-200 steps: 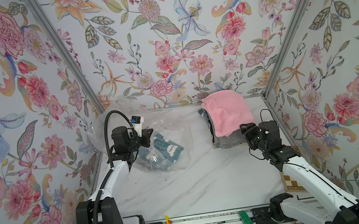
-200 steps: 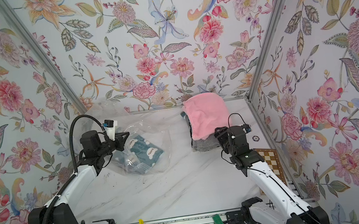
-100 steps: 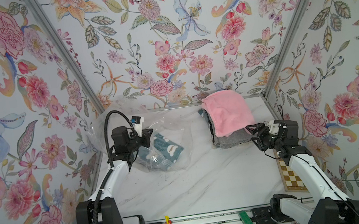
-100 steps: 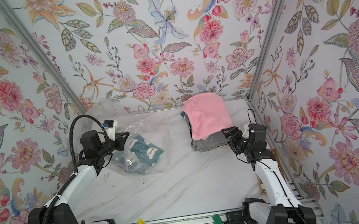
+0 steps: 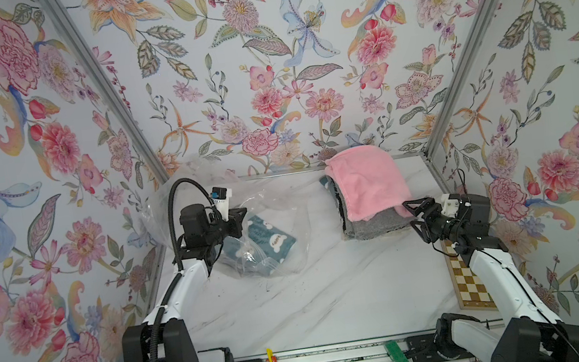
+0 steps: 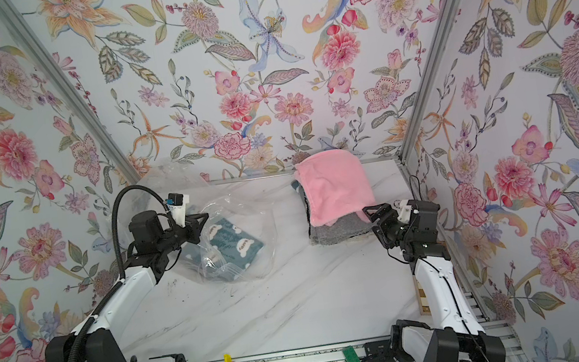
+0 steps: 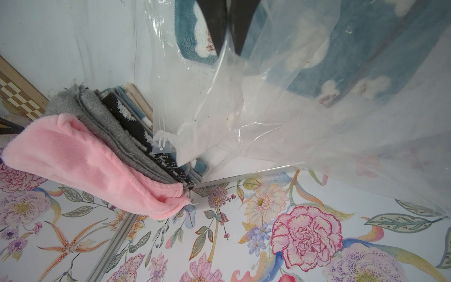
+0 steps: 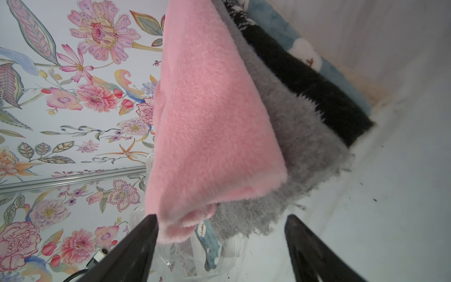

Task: Take the blanket out of the vacuum bag
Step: Place the blanket at the center of the board.

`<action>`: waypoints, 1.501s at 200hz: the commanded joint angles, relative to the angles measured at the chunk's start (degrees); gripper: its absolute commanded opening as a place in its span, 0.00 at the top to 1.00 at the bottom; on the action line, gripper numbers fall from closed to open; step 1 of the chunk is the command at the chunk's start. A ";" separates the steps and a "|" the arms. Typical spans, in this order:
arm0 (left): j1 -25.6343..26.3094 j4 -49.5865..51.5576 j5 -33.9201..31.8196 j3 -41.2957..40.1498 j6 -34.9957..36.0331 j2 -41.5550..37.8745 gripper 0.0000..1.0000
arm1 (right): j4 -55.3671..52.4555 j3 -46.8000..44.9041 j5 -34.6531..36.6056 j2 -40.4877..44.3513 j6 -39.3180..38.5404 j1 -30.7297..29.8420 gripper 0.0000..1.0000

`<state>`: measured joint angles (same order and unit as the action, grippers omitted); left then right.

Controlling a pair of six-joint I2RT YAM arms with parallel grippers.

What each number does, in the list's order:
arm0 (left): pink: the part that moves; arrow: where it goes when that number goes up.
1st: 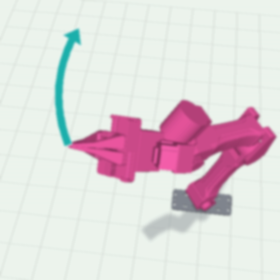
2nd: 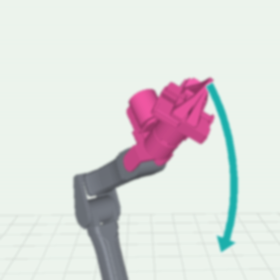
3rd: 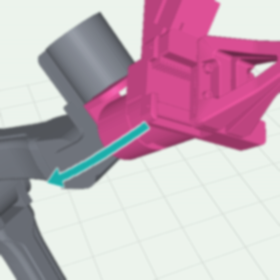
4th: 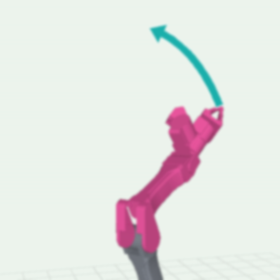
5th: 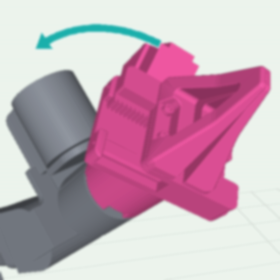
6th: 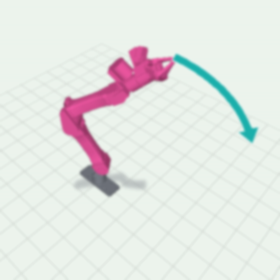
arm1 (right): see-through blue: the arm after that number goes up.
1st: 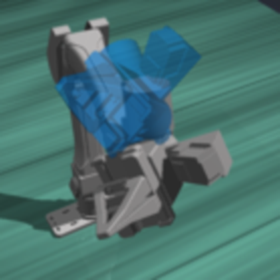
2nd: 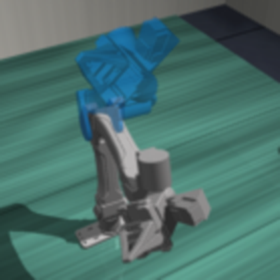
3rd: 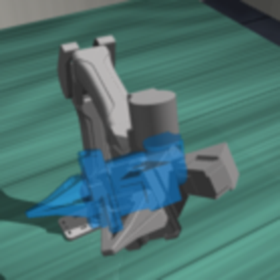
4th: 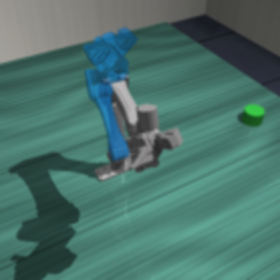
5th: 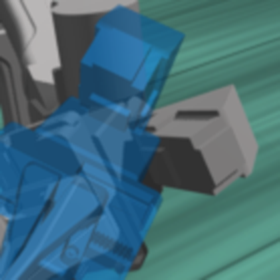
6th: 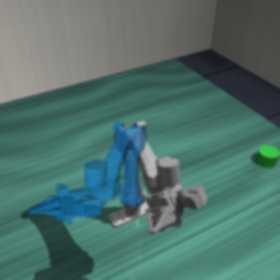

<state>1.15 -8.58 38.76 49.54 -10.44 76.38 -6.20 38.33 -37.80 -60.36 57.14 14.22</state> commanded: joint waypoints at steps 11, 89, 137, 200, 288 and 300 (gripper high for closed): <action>-0.26 -0.63 0.08 1.70 0.59 -0.62 0.95 | 0.66 1.24 -3.20 -1.23 -1.42 2.57 0.16; -0.27 -0.04 -0.44 1.79 1.12 -0.79 0.95 | 1.27 2.28 -7.88 -2.46 -1.43 6.47 0.19; -0.28 0.25 -0.62 1.90 1.30 -0.79 0.95 | 1.09 3.67 -10.00 -3.96 -1.64 7.31 0.26; -0.29 0.27 -0.71 1.97 1.39 -0.80 0.95 | 0.84 4.71 -8.53 -6.75 -3.23 7.72 0.35; -0.27 0.33 -0.79 1.97 1.47 -0.97 0.95 | 4.50 5.97 -7.93 -12.41 -2.55 6.66 0.56; -0.27 0.36 -0.79 1.97 1.52 -0.97 0.95 | 4.61 6.04 -7.98 -12.76 -2.52 6.39 0.61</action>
<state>1.15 -8.51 38.57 49.67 -10.22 76.38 -3.05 42.85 -46.02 -72.44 55.05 21.34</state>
